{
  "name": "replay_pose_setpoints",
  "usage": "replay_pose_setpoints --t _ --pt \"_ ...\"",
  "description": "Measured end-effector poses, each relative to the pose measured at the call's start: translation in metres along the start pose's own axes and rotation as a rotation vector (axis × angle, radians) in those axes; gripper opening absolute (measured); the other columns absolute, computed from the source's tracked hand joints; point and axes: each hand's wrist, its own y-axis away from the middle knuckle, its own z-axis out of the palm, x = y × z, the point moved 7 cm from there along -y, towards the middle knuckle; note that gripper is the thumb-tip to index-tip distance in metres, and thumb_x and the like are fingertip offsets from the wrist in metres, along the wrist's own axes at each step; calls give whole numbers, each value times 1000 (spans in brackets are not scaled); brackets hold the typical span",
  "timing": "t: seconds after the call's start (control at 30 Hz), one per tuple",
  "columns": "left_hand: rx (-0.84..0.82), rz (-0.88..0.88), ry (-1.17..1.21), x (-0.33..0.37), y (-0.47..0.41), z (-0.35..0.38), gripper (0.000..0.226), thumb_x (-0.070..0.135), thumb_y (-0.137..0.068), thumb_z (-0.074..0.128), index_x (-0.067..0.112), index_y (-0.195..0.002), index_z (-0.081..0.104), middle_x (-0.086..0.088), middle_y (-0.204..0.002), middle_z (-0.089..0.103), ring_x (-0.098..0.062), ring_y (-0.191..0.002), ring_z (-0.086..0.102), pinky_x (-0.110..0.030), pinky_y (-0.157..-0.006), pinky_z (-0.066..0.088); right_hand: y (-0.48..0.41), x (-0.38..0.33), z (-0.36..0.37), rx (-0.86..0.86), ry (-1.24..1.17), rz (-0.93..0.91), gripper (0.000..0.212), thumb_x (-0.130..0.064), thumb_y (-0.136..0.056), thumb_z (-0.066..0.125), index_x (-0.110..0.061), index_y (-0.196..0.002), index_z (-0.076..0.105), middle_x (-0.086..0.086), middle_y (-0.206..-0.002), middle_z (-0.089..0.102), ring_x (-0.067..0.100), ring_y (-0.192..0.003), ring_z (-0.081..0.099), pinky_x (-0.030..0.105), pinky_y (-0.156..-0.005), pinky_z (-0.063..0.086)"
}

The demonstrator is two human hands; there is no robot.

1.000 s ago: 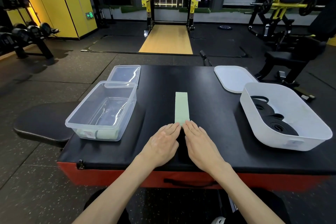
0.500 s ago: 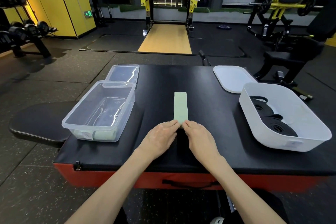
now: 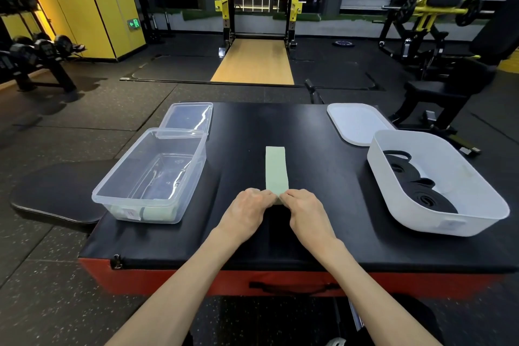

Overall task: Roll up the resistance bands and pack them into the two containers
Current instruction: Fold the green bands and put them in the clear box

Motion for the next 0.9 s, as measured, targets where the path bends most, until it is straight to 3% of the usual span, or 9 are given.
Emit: replay_pose_setpoints --t 0.1,0.2,0.3,0.47,0.57,0.67,0.77,0.83,0.9 --pt "-13 8 2 4 8 2 26 -14 -73 59 11 -69 51 -1 -59 50 -17 -53 38 -30 -47 38 12 -3 -5 14 13 -28 39 25 -50 60 -8 -71 61 -1 -64 52 20 -56 44 22 -59 31" --pt "-12 39 17 16 20 -1 27 -11 -76 59 14 -72 49 0 -61 48 -17 -54 37 -26 -49 33 29 -7 -10 29 -2 -71 42 25 -52 61 -7 -80 66 0 -70 58 21 -60 49 25 -60 43" --pt "13 86 52 30 29 -7 42 -13 -75 63 24 -80 44 3 -63 48 -14 -55 34 -21 -48 31 42 -12 -15 55 10 -108 44 22 -52 63 -6 -85 68 1 -76 61 23 -65 54 32 -63 50" --pt "10 136 101 44 43 -9 49 -13 -76 64 29 -84 39 6 -66 48 -12 -57 34 -20 -47 34 63 -17 -20 58 3 -115 45 22 -53 66 -7 -88 67 1 -80 61 23 -70 55 33 -66 50" --pt "11 137 102 40 43 -4 44 -12 -79 60 26 -83 40 4 -67 46 -13 -57 33 -30 -48 46 64 -18 -20 65 -8 -88 43 20 -56 66 -8 -89 66 0 -81 60 20 -70 54 30 -68 47" --pt "-9 133 84 33 43 3 33 -10 -83 53 22 -91 52 5 -73 54 -16 -58 46 -34 -76 54 64 -21 -21 85 -7 -69 39 16 -63 65 -10 -92 67 -2 -82 60 18 -72 56 28 -71 49" --pt "-19 120 69 29 46 11 34 -7 -84 48 19 -102 59 4 -86 63 -17 -72 62 -28 -102 41 69 -27 -26 129 9 -69 30 8 -74 66 -6 -99 69 2 -91 66 20 -81 64 30 -78 53" --pt "-16 122 75 31 46 10 34 -7 -84 49 20 -102 57 6 -85 60 -16 -70 61 -30 -98 47 70 -26 -25 136 15 -45 33 9 -70 73 -4 -101 70 5 -94 69 21 -84 66 30 -79 55" --pt "-28 120 101 35 44 4 26 -3 -89 50 21 -97 53 8 -79 53 -16 -63 54 -32 -79 55 68 -22 -22 123 16 -31 36 8 -68 77 -5 -101 71 3 -95 70 20 -87 67 29 -80 55"
